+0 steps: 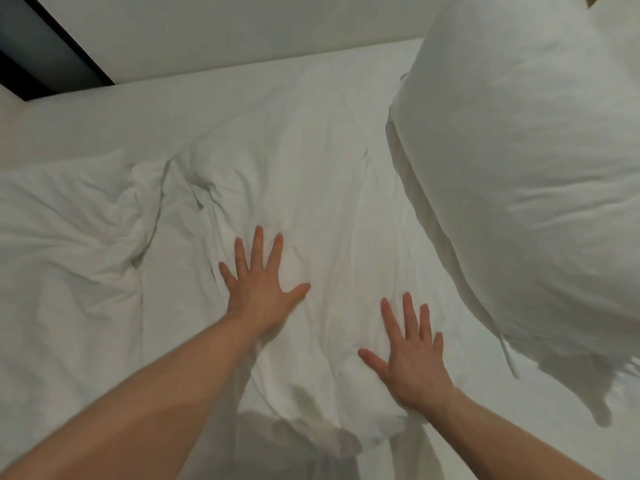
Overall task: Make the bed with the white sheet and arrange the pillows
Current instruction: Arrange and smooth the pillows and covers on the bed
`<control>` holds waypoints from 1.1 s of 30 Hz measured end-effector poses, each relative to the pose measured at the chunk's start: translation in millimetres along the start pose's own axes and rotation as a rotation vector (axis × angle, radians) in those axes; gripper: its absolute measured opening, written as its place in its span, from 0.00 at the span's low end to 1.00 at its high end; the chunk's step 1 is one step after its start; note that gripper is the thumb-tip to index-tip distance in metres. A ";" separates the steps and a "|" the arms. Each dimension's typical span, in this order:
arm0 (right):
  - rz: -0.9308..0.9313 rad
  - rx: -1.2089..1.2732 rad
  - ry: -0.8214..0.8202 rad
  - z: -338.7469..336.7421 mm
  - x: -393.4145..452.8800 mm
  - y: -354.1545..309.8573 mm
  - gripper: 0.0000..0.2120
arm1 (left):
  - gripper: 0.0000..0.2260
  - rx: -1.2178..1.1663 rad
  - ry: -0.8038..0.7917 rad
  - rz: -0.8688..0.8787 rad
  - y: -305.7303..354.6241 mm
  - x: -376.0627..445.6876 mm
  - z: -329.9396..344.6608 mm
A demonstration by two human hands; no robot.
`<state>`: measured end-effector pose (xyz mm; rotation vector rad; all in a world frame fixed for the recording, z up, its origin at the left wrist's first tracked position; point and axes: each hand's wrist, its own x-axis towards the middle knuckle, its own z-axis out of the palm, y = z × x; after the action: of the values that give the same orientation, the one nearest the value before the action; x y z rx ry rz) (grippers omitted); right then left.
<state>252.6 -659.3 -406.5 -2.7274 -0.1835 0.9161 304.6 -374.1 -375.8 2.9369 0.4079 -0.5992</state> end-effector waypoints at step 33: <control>-0.124 0.257 0.329 -14.6 -20.0 8.4 0.35 | 0.38 -0.103 0.198 0.201 -20.5 -15.9 5.6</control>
<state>245.9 -674.4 -386.1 -2.5453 -0.1556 0.4160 282.6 -359.2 -375.8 2.8984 0.1524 -0.2563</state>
